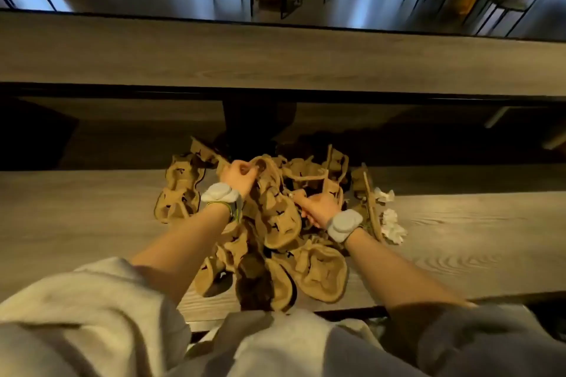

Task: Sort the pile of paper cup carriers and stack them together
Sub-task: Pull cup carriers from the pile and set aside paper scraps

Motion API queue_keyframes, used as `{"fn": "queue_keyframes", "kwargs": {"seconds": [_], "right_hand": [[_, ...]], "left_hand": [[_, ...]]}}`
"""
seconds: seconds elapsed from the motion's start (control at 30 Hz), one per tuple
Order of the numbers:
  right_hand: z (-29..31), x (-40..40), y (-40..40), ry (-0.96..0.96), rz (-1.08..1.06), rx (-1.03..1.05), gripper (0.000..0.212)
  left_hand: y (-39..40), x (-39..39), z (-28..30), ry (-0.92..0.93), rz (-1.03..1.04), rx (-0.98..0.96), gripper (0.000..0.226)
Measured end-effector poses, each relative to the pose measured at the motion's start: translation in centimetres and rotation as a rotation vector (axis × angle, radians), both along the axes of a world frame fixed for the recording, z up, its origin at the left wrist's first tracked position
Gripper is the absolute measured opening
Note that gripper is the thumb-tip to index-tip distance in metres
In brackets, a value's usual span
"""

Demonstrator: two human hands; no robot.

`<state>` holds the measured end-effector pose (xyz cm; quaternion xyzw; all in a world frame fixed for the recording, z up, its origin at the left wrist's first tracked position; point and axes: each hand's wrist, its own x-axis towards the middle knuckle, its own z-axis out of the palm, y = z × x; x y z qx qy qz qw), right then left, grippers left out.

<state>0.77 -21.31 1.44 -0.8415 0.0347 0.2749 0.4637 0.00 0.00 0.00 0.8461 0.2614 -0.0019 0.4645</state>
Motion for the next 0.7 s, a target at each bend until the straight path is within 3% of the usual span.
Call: {"fn": "queue_keyframes", "kwargs": {"seconds": [0.17, 0.27, 0.43, 0.7], "right_hand": [[-1.9, -2.3, 0.4, -0.265, 0.152, -0.346, 0.05], [-2.5, -2.6, 0.5, -0.34, 0.223, -0.486, 0.041], [-3.5, -2.1, 1.0, -0.295, 0.121, -0.383, 0.038], [-3.4, 0.4, -0.2, -0.198, -0.208, -0.056, 0.031]], "left_hand": [[2.3, 0.9, -0.3, 0.13, -0.079, 0.186, 0.071], [2.1, 1.8, -0.6, 0.164, -0.162, 0.244, 0.079], [2.3, 2.2, -0.4, 0.202, -0.257, 0.381, 0.061], [3.4, 0.4, 1.3, 0.07, -0.147, 0.185, 0.045]]}}
